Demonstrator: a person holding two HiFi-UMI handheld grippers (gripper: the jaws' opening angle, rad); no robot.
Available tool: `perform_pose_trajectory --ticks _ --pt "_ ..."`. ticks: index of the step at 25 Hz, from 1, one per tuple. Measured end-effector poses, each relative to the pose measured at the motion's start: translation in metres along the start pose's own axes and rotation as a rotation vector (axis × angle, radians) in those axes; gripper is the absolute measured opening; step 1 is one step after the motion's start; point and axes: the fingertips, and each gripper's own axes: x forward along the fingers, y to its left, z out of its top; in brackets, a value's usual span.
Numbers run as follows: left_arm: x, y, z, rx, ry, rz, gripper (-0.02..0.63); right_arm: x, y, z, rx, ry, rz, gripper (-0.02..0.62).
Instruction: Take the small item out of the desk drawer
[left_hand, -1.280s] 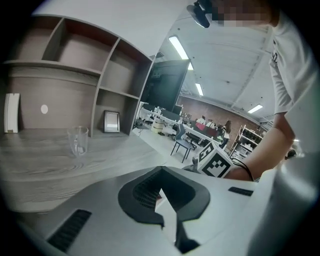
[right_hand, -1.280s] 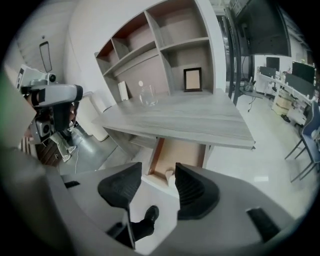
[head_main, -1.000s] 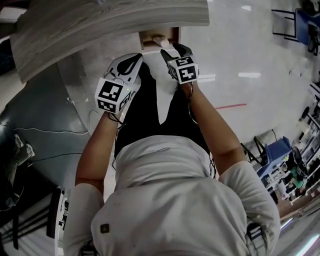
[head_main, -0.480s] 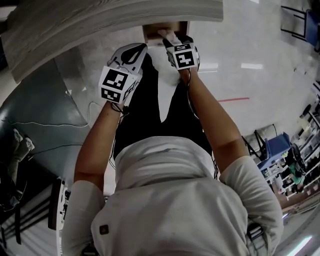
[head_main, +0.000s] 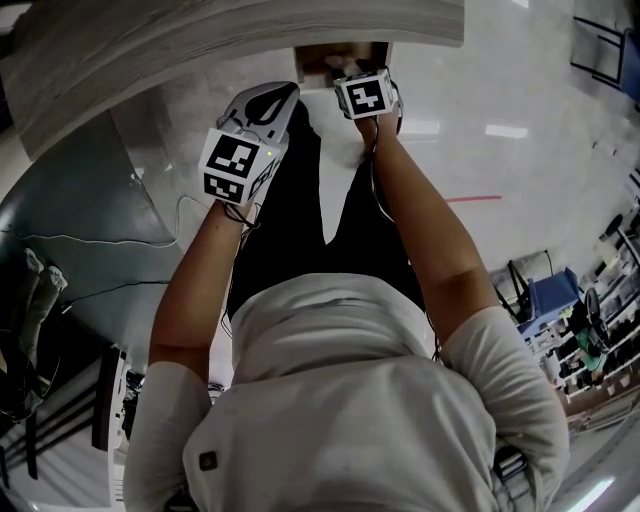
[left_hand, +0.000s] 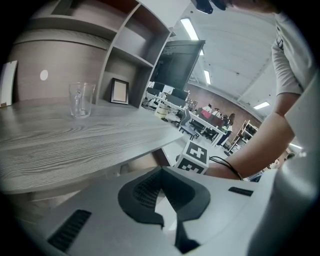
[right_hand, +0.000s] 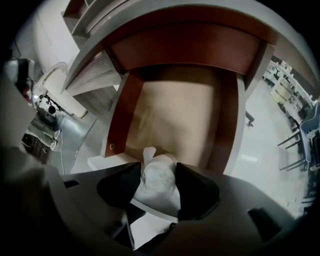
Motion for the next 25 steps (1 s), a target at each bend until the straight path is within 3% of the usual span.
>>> perform_pose_trajectory --ticks 8,25 --pt "-0.003 -0.002 -0.011 -0.014 0.002 0.008 0.015 0.003 -0.004 -0.004 0.004 0.004 -0.024 0.176" --pt "-0.024 -0.033 0.005 -0.003 -0.037 0.028 0.015 -0.059 0.012 0.001 -0.014 -0.046 0.02 0.168"
